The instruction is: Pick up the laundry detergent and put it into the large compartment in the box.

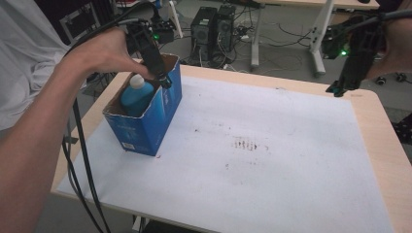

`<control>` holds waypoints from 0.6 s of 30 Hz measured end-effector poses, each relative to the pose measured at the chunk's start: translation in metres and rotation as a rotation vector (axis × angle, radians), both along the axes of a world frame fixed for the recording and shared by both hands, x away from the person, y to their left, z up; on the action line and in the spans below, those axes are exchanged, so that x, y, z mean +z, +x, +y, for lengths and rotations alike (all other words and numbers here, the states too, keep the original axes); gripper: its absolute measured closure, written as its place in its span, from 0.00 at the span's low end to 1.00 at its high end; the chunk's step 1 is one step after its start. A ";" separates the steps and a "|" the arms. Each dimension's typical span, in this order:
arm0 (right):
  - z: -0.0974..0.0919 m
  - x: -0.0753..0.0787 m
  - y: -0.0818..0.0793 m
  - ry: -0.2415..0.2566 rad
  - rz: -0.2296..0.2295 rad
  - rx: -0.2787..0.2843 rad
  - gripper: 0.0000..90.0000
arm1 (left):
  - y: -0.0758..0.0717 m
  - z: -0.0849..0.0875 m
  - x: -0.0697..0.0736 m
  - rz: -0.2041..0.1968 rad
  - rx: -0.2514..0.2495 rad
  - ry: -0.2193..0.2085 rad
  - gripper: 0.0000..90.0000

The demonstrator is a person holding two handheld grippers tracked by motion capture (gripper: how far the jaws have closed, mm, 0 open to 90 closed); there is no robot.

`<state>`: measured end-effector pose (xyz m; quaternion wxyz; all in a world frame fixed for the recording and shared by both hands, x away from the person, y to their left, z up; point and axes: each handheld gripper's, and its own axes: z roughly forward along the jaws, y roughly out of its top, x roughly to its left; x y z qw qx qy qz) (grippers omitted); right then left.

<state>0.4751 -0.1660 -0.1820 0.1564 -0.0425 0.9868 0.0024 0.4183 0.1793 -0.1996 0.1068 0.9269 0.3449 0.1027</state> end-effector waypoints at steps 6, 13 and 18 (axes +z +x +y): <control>0.001 0.001 -0.001 0.003 0.001 -0.006 0.13 | 0.003 -0.034 0.002 0.005 -0.073 -0.007 0.27; 0.001 0.002 -0.002 0.007 -0.004 -0.004 0.13 | 0.001 -0.068 -0.005 0.021 -0.144 0.000 0.27; 0.001 0.002 -0.004 0.007 -0.007 -0.011 0.13 | 0.000 -0.091 -0.014 0.033 -0.194 0.013 0.25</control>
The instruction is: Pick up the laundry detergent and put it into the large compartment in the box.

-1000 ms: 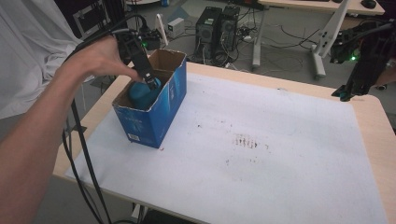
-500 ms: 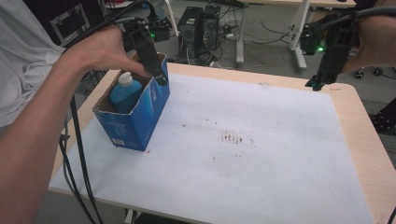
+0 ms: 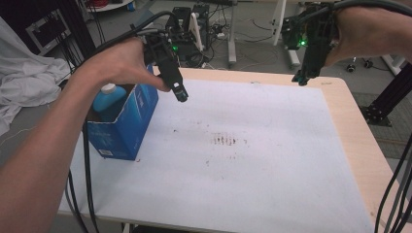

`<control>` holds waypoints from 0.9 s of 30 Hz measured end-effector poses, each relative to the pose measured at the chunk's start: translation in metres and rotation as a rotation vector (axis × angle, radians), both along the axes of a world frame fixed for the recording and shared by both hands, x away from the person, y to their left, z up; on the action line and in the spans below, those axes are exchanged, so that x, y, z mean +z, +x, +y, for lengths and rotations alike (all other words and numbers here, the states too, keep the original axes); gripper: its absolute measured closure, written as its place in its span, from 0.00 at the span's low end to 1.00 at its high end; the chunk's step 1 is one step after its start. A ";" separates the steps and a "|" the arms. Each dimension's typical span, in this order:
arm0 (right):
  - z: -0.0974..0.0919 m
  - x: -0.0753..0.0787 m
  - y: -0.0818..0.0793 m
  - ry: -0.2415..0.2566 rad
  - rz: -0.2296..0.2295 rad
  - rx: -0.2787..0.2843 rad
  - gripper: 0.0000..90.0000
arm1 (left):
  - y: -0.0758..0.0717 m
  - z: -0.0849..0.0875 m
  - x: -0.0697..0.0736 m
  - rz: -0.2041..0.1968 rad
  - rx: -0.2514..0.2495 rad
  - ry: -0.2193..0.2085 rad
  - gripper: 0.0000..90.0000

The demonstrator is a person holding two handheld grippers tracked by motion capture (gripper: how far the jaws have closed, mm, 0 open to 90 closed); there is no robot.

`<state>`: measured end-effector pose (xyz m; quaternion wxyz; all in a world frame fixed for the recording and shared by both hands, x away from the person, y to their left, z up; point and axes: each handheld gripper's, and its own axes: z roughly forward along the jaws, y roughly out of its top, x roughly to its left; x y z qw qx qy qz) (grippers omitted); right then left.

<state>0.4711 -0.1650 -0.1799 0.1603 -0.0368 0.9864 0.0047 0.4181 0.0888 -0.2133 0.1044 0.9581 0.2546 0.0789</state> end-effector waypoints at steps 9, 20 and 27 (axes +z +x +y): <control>-0.001 0.004 -0.004 0.005 -0.001 -0.010 0.13 | -0.003 -0.027 -0.021 0.023 -0.070 0.016 0.20; -0.001 0.007 -0.008 0.011 -0.005 -0.018 0.13 | -0.007 -0.043 -0.042 0.054 -0.125 0.048 0.20; -0.003 0.009 -0.009 0.019 -0.012 -0.024 0.13 | -0.008 -0.049 -0.048 0.073 -0.143 0.048 0.20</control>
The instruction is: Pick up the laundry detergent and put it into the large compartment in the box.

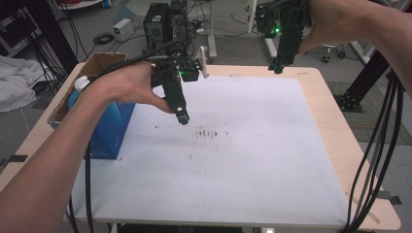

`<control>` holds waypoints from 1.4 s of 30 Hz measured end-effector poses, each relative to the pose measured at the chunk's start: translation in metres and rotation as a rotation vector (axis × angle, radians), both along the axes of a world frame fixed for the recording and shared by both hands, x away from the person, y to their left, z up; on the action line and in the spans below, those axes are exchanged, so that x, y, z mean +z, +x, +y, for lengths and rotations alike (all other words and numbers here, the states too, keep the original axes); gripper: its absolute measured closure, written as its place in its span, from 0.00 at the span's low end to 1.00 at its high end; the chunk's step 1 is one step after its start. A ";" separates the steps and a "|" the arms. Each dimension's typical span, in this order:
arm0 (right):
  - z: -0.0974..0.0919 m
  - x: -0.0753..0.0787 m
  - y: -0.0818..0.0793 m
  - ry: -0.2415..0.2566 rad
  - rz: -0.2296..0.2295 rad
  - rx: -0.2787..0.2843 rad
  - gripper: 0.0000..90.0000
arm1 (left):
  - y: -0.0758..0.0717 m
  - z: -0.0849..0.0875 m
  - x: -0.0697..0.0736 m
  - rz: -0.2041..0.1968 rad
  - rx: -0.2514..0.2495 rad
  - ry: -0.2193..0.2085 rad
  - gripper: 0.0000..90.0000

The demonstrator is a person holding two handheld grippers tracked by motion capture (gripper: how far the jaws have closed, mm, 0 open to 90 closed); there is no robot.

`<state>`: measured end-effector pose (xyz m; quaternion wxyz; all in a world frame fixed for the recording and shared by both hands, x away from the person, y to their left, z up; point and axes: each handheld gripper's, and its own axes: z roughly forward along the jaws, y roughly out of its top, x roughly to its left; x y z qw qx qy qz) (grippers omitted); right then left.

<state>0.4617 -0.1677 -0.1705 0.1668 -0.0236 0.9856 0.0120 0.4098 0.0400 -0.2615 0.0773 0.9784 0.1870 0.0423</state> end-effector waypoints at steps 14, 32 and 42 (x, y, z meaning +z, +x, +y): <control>-0.003 0.002 -0.002 0.012 -0.006 -0.001 0.13 | 0.001 0.000 -0.003 0.005 -0.001 0.005 0.20; -0.002 0.002 -0.004 0.008 -0.007 -0.002 0.13 | 0.001 0.000 -0.003 0.011 -0.008 0.000 0.20; -0.003 0.002 -0.005 0.007 -0.006 -0.006 0.13 | 0.001 0.003 -0.001 0.018 -0.007 -0.002 0.20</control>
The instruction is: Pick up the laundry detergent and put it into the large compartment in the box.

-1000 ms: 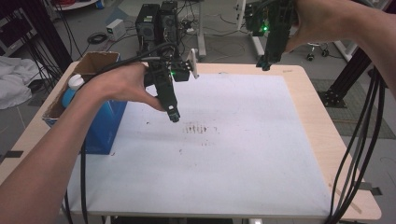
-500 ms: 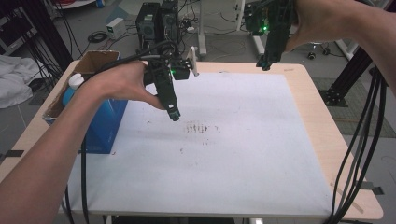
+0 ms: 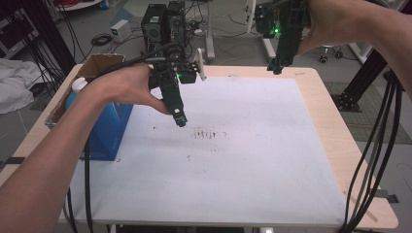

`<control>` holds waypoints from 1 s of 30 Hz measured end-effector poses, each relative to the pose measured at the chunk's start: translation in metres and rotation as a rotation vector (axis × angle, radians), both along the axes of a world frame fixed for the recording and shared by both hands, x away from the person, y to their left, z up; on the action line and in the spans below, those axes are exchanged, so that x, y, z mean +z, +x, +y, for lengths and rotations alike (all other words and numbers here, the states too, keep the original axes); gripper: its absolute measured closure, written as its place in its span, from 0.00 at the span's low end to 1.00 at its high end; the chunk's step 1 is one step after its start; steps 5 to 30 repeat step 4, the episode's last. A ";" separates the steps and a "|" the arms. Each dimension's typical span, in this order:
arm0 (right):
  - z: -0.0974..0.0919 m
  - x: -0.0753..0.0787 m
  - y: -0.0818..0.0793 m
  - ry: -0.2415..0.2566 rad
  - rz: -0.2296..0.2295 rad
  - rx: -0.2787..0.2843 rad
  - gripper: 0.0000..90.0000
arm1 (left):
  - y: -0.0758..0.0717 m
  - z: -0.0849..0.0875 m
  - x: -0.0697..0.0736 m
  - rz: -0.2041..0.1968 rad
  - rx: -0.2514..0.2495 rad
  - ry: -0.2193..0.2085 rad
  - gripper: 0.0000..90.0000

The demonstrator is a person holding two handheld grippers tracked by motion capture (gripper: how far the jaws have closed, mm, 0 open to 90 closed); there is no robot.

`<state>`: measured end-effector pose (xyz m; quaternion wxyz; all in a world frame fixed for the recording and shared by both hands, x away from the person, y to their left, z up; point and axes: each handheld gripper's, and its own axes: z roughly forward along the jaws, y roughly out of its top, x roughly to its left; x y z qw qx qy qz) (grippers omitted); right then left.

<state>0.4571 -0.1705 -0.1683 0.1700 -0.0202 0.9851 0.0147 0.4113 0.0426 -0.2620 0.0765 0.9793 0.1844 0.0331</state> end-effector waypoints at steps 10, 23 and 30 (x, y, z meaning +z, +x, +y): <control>0.000 0.000 0.000 0.002 -0.001 0.001 0.13 | 0.000 0.000 0.001 0.002 0.001 -0.002 0.20; 0.000 0.000 0.000 0.002 -0.001 0.001 0.13 | 0.000 0.000 0.001 0.002 0.001 -0.002 0.20; 0.000 0.000 0.000 0.002 -0.001 0.001 0.13 | 0.000 0.000 0.001 0.002 0.001 -0.002 0.20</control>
